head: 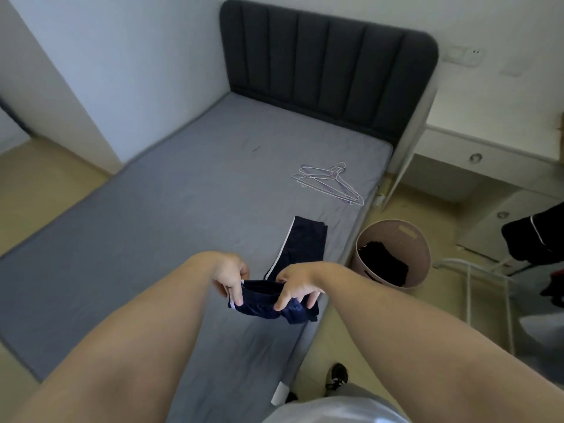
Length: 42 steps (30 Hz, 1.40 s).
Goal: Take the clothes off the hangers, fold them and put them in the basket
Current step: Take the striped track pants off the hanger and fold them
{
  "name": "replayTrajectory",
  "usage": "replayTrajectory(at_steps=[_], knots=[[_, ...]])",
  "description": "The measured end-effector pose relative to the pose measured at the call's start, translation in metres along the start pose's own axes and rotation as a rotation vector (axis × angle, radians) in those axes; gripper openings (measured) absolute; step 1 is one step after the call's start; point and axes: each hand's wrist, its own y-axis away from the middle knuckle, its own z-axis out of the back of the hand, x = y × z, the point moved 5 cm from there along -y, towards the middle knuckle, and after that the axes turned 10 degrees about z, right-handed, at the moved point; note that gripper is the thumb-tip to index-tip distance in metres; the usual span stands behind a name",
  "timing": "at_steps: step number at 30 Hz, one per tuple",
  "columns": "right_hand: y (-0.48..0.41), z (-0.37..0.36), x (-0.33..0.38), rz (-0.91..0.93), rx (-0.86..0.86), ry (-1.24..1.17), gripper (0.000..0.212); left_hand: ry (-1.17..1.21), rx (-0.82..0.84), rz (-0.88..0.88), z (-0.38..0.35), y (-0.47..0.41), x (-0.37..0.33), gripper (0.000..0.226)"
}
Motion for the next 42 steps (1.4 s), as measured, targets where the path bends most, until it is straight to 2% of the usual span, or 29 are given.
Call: replayTrajectory(at_steps=[5,9,12,18,22,26,30,36,42], knots=[[-0.012,-0.027,-0.008,-0.065,0.128,-0.07,0.081,-0.002,0.188,0.078,-0.032,-0.005,0.015,0.026],[-0.018,-0.033,-0.012,-0.08,0.175,-0.131,0.082,0.003,0.222,0.106,-0.034,-0.009,0.017,0.031],[-0.023,-0.022,-0.017,-0.062,0.122,-0.145,0.086,0.031,0.13,0.087,-0.021,-0.019,0.009,0.031],[-0.043,0.031,-0.047,-0.015,-0.078,-0.125,0.067,0.042,-0.104,0.021,0.018,-0.059,-0.023,0.039],[-0.074,0.072,-0.085,-0.001,-0.126,-0.167,0.053,-0.011,-0.183,-0.006,0.046,-0.101,-0.06,0.04],[-0.119,0.118,-0.128,0.008,-0.173,-0.213,0.034,0.058,-0.221,0.027,0.07,-0.168,-0.095,0.036],[-0.201,0.185,-0.189,0.009,-0.196,-0.198,0.04,0.056,-0.224,0.062,0.112,-0.272,-0.141,0.034],[-0.336,0.271,-0.265,-0.025,-0.209,-0.172,0.052,-0.131,-0.208,0.12,0.171,-0.432,-0.193,0.038],[-0.454,0.296,-0.336,-0.085,-0.197,-0.122,0.046,-0.259,-0.186,0.186,0.179,-0.567,-0.213,0.057]])
